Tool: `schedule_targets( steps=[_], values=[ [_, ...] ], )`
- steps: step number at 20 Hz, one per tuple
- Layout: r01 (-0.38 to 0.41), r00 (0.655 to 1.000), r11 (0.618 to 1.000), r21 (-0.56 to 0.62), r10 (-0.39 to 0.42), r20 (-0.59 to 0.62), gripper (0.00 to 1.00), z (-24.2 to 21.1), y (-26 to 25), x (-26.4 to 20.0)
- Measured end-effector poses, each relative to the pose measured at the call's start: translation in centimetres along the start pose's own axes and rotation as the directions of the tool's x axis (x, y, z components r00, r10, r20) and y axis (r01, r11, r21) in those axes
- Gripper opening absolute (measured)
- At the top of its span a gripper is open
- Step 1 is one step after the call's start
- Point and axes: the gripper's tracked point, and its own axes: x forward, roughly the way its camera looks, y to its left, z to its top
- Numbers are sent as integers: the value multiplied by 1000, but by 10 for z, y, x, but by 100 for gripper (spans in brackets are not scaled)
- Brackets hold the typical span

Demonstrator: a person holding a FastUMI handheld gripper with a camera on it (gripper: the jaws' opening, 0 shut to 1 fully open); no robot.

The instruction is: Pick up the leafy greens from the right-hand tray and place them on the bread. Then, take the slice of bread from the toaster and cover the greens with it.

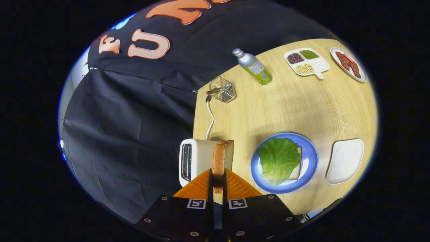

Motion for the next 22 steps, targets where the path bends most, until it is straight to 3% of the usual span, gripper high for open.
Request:
schedule_targets(
  steps=[5,8,11,22],
  values=[
    [58,998,997,51,-57,-25,10,-8,-47,13],
    [48,999,996,74,-47,-22,10,-10,-60,16],
    [138,990,988,68,-138,-13,10,-13,-97,20],
    [232,972,956,179,-234,-13,12,-38,-163,33]
  ],
)
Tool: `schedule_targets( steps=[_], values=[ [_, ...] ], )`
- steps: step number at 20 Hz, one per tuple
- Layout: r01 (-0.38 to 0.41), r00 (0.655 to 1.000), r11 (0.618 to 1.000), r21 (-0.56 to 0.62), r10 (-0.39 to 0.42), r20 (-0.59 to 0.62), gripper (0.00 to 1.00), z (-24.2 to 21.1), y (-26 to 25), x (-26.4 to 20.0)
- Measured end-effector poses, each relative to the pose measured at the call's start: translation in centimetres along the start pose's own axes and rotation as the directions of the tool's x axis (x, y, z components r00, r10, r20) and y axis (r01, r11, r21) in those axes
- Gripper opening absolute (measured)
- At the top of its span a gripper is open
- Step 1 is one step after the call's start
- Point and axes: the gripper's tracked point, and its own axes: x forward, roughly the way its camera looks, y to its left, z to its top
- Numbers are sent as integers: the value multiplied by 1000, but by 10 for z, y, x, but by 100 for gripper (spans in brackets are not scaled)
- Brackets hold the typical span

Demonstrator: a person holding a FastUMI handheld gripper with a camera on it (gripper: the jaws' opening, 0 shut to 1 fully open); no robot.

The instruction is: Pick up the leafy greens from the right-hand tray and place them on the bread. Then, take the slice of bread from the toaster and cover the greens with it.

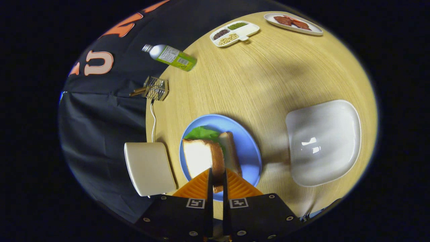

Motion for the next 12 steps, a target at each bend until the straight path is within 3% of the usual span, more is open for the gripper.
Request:
schedule_targets(
  steps=[2,4,8,12],
  values=[
    [33,999,999,-26,-33,3,19,-3,-5,1],
    [14,999,999,-37,-13,36,25,-2,5,-6],
    [22,989,991,-129,-3,145,51,13,24,-39],
    [88,948,962,-260,-1,318,73,44,48,-93]
  ],
)
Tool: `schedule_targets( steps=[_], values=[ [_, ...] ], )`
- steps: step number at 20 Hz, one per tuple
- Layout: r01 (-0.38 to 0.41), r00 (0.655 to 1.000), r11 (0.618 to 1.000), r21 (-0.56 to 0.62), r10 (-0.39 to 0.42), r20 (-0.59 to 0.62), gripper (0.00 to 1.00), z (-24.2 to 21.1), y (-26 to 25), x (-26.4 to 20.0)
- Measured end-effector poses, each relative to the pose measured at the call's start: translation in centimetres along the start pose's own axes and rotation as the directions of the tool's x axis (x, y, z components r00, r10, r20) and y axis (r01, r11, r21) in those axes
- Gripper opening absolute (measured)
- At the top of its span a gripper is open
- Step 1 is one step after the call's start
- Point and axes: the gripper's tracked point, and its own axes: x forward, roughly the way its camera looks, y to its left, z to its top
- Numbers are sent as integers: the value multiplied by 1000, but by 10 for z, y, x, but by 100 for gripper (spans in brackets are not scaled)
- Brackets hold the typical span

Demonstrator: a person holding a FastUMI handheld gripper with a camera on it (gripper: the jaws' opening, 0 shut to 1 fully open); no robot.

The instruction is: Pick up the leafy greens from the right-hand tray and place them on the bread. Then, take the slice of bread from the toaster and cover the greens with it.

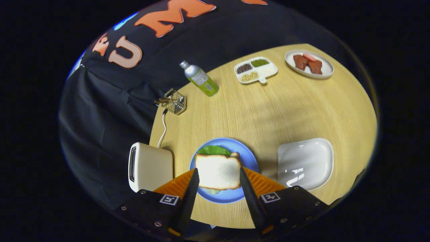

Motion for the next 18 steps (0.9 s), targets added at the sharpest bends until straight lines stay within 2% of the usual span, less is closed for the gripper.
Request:
schedule_targets(
  steps=[1,4,6,8,12,18],
  values=[
    [11,999,999,-35,-10,47,80,14,3,-12],
    [44,983,992,-114,-22,184,88,54,11,-54],
    [83,960,983,-164,-35,278,92,79,13,-83],
    [134,923,969,-209,-45,383,95,103,17,-112],
    [229,803,940,-253,-35,594,98,150,26,-180],
    [338,585,907,-249,4,811,98,200,36,-277]
  ],
)
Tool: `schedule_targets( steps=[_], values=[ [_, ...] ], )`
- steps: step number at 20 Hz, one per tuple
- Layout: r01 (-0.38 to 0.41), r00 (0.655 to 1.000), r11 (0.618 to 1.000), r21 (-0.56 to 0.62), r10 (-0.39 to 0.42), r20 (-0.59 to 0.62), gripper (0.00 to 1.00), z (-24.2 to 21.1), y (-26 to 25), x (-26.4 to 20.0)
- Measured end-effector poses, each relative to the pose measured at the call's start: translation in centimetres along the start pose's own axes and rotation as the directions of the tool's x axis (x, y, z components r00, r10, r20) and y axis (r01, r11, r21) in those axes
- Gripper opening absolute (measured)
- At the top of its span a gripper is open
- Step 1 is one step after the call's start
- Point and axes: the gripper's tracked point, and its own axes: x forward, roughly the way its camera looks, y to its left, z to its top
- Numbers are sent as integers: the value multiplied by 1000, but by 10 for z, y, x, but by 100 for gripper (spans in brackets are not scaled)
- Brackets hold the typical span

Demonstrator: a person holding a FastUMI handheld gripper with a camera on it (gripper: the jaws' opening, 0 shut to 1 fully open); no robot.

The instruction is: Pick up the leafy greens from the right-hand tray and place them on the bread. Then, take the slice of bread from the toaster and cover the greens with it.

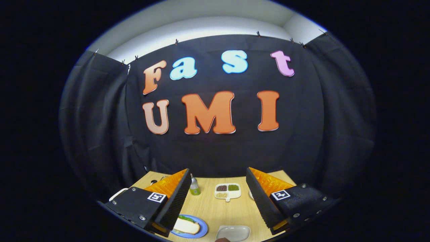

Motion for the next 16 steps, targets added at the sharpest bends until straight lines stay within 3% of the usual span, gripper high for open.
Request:
schedule_targets(
  steps=[7,16],
  values=[
    [47,989,998,35,-51,141,98,59,-27,-16],
    [104,972,994,32,-109,208,98,85,-63,-26]
  ],
)
